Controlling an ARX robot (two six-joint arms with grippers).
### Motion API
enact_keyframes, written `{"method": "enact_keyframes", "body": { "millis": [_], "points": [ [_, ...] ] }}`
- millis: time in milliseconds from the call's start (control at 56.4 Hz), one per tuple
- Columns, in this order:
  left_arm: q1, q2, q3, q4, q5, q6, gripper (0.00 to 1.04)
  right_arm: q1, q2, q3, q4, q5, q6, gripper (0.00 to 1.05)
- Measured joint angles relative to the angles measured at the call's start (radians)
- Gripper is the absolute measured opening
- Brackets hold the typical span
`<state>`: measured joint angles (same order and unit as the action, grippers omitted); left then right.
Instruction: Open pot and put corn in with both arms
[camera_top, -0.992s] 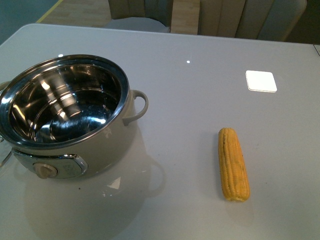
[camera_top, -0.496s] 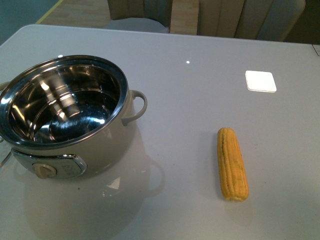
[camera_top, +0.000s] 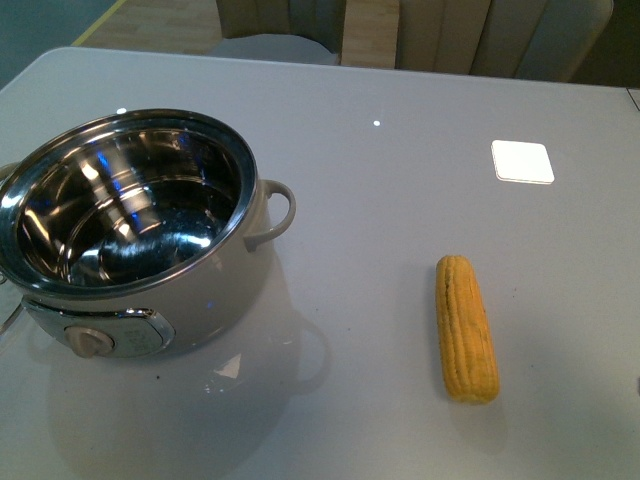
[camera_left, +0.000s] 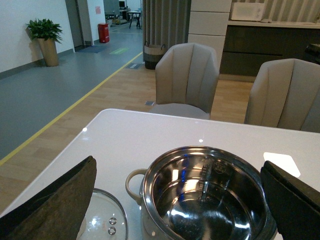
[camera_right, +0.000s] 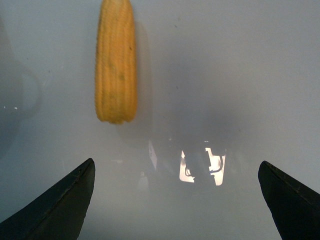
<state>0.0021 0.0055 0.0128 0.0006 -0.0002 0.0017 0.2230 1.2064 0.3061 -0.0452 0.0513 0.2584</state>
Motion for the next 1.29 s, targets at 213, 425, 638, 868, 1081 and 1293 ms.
{"method": "enact_keyframes", "body": {
  "millis": [213,425,638,868,1081,1293],
  "points": [
    [0.000,0.000,0.000,0.000,0.000,0.000,0.98,0.090,0.344,0.114,0.240,0.049,-0.016,0.96],
    [0.000,0.000,0.000,0.000,0.000,0.000,0.98,0.117,0.605,0.203,0.337,0.061,-0.016,0.96],
    [0.000,0.000,0.000,0.000,0.000,0.000,0.98,0.125,0.794,0.327,0.345,0.069,-0.015,0.96],
    [0.000,0.000,0.000,0.000,0.000,0.000,0.98,0.130,0.901,0.418,0.359,0.072,-0.009,0.96],
    [0.000,0.000,0.000,0.000,0.000,0.000,0.98,0.129,0.978,0.451,0.382,0.072,-0.010,0.96],
    [0.000,0.000,0.000,0.000,0.000,0.000,0.98,0.133,1.032,0.456,0.386,0.077,-0.019,0.73]
  ]
}}
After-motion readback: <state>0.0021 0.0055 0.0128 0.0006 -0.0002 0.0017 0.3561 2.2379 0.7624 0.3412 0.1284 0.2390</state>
